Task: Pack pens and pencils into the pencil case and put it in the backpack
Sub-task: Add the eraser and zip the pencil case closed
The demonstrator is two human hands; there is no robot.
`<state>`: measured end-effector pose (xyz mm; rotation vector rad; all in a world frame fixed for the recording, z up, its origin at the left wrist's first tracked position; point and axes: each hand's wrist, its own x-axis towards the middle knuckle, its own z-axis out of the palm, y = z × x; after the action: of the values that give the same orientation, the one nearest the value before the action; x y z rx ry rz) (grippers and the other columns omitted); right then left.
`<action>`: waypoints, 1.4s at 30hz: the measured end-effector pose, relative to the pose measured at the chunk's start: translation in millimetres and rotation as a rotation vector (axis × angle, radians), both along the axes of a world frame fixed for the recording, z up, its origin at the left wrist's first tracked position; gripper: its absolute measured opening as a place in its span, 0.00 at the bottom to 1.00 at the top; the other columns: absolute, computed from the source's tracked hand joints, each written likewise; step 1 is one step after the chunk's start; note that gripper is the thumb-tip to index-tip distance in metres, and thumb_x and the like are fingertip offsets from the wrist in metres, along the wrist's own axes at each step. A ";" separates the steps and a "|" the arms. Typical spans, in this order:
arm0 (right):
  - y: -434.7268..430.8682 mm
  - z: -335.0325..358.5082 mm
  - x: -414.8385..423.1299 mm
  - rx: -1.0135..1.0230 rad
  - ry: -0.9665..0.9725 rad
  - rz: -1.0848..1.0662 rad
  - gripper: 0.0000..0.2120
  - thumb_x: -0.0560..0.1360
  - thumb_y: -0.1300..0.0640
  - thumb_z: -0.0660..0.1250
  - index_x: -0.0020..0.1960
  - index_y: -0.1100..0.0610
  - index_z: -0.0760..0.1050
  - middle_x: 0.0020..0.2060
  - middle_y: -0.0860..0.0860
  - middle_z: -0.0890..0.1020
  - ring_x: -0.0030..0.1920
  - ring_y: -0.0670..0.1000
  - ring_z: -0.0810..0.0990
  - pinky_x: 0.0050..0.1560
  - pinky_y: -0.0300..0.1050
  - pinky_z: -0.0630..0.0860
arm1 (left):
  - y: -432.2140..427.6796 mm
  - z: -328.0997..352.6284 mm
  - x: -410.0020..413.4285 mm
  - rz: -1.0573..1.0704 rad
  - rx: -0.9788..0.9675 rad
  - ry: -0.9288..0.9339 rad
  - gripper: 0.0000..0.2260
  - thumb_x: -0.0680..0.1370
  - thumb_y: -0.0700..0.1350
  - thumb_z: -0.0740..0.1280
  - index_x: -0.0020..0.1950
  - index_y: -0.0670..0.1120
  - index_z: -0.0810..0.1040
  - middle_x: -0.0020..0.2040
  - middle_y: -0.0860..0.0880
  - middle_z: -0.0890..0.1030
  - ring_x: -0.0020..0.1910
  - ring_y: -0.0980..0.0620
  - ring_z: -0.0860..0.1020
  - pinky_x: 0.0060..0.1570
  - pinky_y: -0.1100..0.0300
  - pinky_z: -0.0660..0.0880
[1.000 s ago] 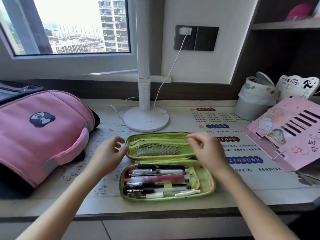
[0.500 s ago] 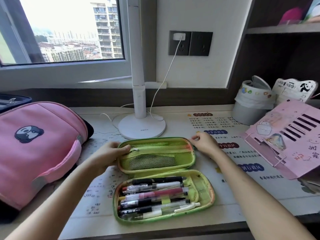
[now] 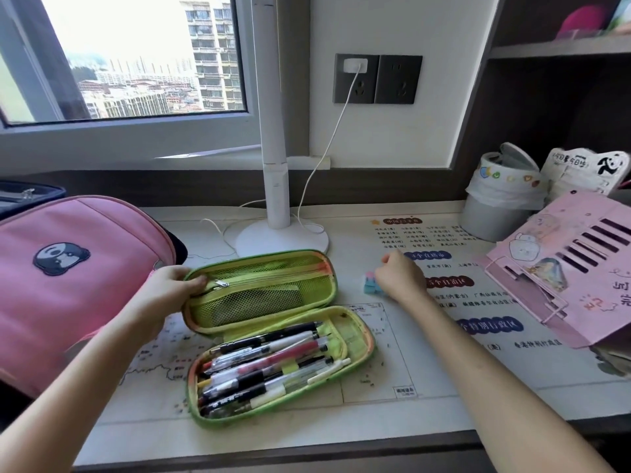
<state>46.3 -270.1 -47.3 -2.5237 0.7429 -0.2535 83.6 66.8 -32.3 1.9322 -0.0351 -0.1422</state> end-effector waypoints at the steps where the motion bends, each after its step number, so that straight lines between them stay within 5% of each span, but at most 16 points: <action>1: 4.4 -1.4 0.4 -0.050 0.049 0.034 0.07 0.77 0.57 0.60 0.52 0.59 0.72 0.45 0.54 0.76 0.44 0.55 0.75 0.36 0.42 0.66 | -1.3 0.4 -0.2 0.004 0.004 -0.012 0.05 0.76 0.39 0.65 0.44 0.40 0.79 0.37 0.43 0.80 0.36 0.47 0.77 0.40 0.55 0.76; 5: 15.0 -8.5 0.5 -0.173 0.109 0.098 0.14 0.77 0.49 0.60 0.50 0.61 0.74 0.46 0.57 0.80 0.41 0.56 0.73 0.33 0.41 0.65 | -8.5 1.5 -6.5 0.059 0.072 -0.150 0.05 0.76 0.39 0.65 0.44 0.40 0.79 0.38 0.43 0.80 0.37 0.47 0.77 0.42 0.54 0.75; 8: 15.7 -5.5 -3.4 -0.166 0.081 0.079 0.10 0.73 0.52 0.63 0.47 0.60 0.74 0.42 0.56 0.78 0.41 0.56 0.73 0.35 0.41 0.67 | -16.2 -0.8 -15.0 0.125 0.156 -0.321 0.06 0.76 0.39 0.65 0.41 0.40 0.79 0.36 0.43 0.81 0.36 0.46 0.77 0.41 0.51 0.75; 16: 12.4 21.0 -49.3 0.202 -0.163 0.150 0.12 0.66 0.59 0.69 0.49 0.57 0.77 0.41 0.53 0.80 0.39 0.53 0.77 0.33 0.41 0.70 | -36.7 -14.3 -20.7 0.256 0.167 -0.564 0.06 0.75 0.36 0.63 0.41 0.36 0.77 0.41 0.40 0.77 0.42 0.43 0.73 0.44 0.51 0.68; 19: 24.5 40.7 -75.0 0.280 -0.155 0.284 0.10 0.66 0.61 0.69 0.48 0.58 0.77 0.37 0.51 0.79 0.34 0.49 0.75 0.30 0.40 0.70 | -51.6 -16.1 -20.2 0.307 0.134 -0.554 0.07 0.76 0.36 0.62 0.38 0.36 0.75 0.39 0.40 0.75 0.41 0.46 0.71 0.40 0.55 0.63; 23: 45.0 55.4 -87.9 0.153 0.149 0.476 0.05 0.69 0.63 0.68 0.44 0.59 0.80 0.35 0.51 0.80 0.27 0.46 0.73 0.23 0.35 0.68 | -71.1 -18.0 -18.4 0.302 0.101 -0.535 0.06 0.76 0.35 0.62 0.41 0.36 0.75 0.39 0.42 0.73 0.41 0.48 0.69 0.37 0.61 0.57; 28: 52.2 36.4 -79.0 -0.167 0.213 0.408 0.06 0.70 0.63 0.69 0.47 0.58 0.81 0.46 0.53 0.82 0.45 0.51 0.80 0.45 0.45 0.80 | -76.5 -25.2 -8.6 0.236 -0.022 -0.422 0.07 0.78 0.39 0.61 0.47 0.37 0.76 0.44 0.40 0.76 0.44 0.44 0.73 0.46 0.52 0.68; 30: 48.1 37.5 -82.6 -0.144 0.175 0.400 0.07 0.70 0.60 0.70 0.49 0.58 0.78 0.46 0.52 0.81 0.47 0.51 0.79 0.45 0.44 0.78 | -73.3 -28.0 -7.2 0.177 -0.086 -0.364 0.06 0.78 0.39 0.60 0.45 0.42 0.75 0.42 0.43 0.77 0.44 0.45 0.74 0.46 0.51 0.69; 33: 38.9 44.4 -92.2 0.002 0.225 0.452 0.05 0.72 0.59 0.70 0.44 0.61 0.77 0.36 0.54 0.82 0.31 0.48 0.79 0.28 0.37 0.73 | -67.6 -32.6 -5.3 0.090 -0.172 -0.219 0.08 0.78 0.39 0.59 0.40 0.47 0.73 0.37 0.48 0.75 0.40 0.49 0.73 0.44 0.53 0.70; 36: 31.1 48.1 -100.6 0.185 0.246 0.512 0.04 0.72 0.62 0.70 0.42 0.63 0.78 0.31 0.55 0.82 0.23 0.45 0.76 0.23 0.35 0.70 | -63.0 -33.9 -0.6 0.043 -0.294 -0.077 0.08 0.78 0.39 0.59 0.40 0.48 0.73 0.39 0.46 0.77 0.39 0.47 0.75 0.44 0.50 0.74; 42: 29.4 42.1 -108.9 0.227 0.046 0.605 0.06 0.71 0.64 0.70 0.43 0.55 0.79 0.43 0.50 0.84 0.43 0.45 0.82 0.41 0.37 0.79 | -60.6 -23.1 6.1 -0.070 -0.360 0.026 0.03 0.77 0.39 0.62 0.46 0.46 0.74 0.41 0.46 0.78 0.35 0.50 0.78 0.29 0.62 0.77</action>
<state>-62.6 -240.7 -5.3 -2.4061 -0.0023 0.0942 89.7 6.1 -55.4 1.5699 -0.1043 -0.1939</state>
